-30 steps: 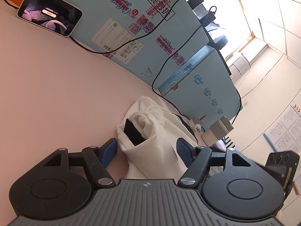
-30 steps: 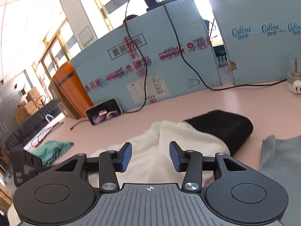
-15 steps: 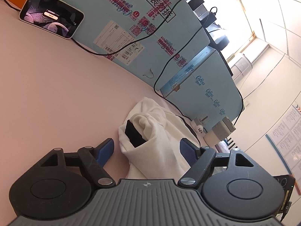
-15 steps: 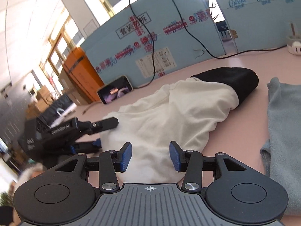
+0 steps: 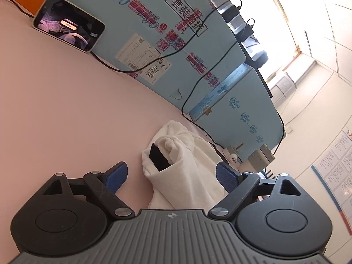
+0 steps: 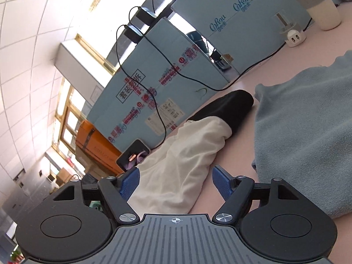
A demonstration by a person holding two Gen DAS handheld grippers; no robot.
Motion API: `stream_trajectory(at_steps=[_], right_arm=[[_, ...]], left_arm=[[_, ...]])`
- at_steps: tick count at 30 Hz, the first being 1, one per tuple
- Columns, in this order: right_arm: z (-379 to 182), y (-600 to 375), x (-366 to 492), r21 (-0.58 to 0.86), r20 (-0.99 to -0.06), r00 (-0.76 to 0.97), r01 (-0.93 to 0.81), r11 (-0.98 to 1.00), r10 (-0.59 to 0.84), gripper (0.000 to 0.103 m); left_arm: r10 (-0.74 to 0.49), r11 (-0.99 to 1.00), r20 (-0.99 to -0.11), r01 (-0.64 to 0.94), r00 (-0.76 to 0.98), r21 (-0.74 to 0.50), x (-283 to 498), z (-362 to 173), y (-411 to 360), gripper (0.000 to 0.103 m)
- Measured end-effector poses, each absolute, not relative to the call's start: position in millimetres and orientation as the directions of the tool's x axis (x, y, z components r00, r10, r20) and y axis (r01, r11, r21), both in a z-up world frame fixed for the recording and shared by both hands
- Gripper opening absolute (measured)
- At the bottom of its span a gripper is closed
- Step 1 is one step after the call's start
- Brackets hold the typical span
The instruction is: Fold clothes
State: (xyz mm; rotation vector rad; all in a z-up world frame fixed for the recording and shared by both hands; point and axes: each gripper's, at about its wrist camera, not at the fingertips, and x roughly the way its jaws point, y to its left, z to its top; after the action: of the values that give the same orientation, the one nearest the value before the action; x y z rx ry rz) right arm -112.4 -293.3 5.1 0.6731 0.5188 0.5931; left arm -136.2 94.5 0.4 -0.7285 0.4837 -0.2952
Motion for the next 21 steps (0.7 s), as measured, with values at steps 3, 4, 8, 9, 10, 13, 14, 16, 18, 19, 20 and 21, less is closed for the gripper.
stream_trajectory(at_steps=[3,4,8,9,10,13,14,16,18,19,20,21], right_arm=[[4.2,-291.7,-115.6,0.682,-0.262,0.72,-0.333,0.651,0.643,0.076],[3.9,-291.6,-115.4,0.682,-0.26,0.72,-0.335,0.65,0.643,0.077],[1.8,-294.5,-116.7,0.702,-0.233,0.716,-0.345,0.623,0.658,0.081],[1.7,-295.0,-116.5,0.706,-0.229,0.714,-0.346,0.618,0.661,0.081],[1.7,-295.0,-116.4,0.707,-0.228,0.713,-0.347,0.617,0.663,0.082],[2.3,-292.9,-117.3,0.698,-0.234,0.712,-0.351,0.624,0.662,0.083],[2.4,-292.4,-117.7,0.696,-0.235,0.711,-0.352,0.626,0.662,0.083],[2.1,-292.8,-118.3,0.699,-0.231,0.711,-0.353,0.621,0.664,0.083],[2.1,-294.0,-118.2,0.708,-0.226,0.708,-0.353,0.612,0.67,0.083],[2.4,-294.4,-118.1,0.712,-0.227,0.703,-0.353,0.608,0.674,0.083],[3.0,-294.7,-118.1,0.716,-0.23,0.698,-0.35,0.604,0.678,0.083],[4.5,-294.9,-118.4,0.72,-0.238,0.694,-0.344,0.602,0.68,0.083]], left_arm=[[-0.367,0.713,-0.299,0.06,0.881,-0.699,-168.4,2.4,89.4,0.096],[-0.35,0.715,-0.291,0.053,0.89,-0.698,-182.0,3.3,85.5,0.101],[-0.339,0.705,-0.259,0.062,0.904,-0.707,-226.7,7.7,59.8,0.103],[-0.341,0.705,-0.265,0.058,0.902,-0.707,-230.1,9.0,55.2,0.103],[-0.344,0.695,-0.272,0.049,0.899,-0.718,-231.0,10.0,52.2,0.103],[-0.387,0.609,-0.256,0.037,0.886,-0.792,-229.2,10.1,47.8,0.103],[-0.407,0.57,-0.24,0.04,0.881,-0.82,-227.8,9.0,46.9,0.103],[-0.433,0.504,-0.214,0.038,0.876,-0.863,-225.2,6.7,44.7,0.103],[-0.425,0.474,-0.21,0.018,0.881,-0.88,-224.7,6.1,42.8,0.103],[-0.42,0.462,-0.208,0.01,0.883,-0.887,-225.1,5.8,43.0,0.103],[-0.417,0.443,-0.203,0.003,0.886,-0.896,-225.7,5.4,43.7,0.103],[-0.416,0.419,-0.195,-0.003,0.888,-0.908,-226.5,4.7,44.7,0.103]])
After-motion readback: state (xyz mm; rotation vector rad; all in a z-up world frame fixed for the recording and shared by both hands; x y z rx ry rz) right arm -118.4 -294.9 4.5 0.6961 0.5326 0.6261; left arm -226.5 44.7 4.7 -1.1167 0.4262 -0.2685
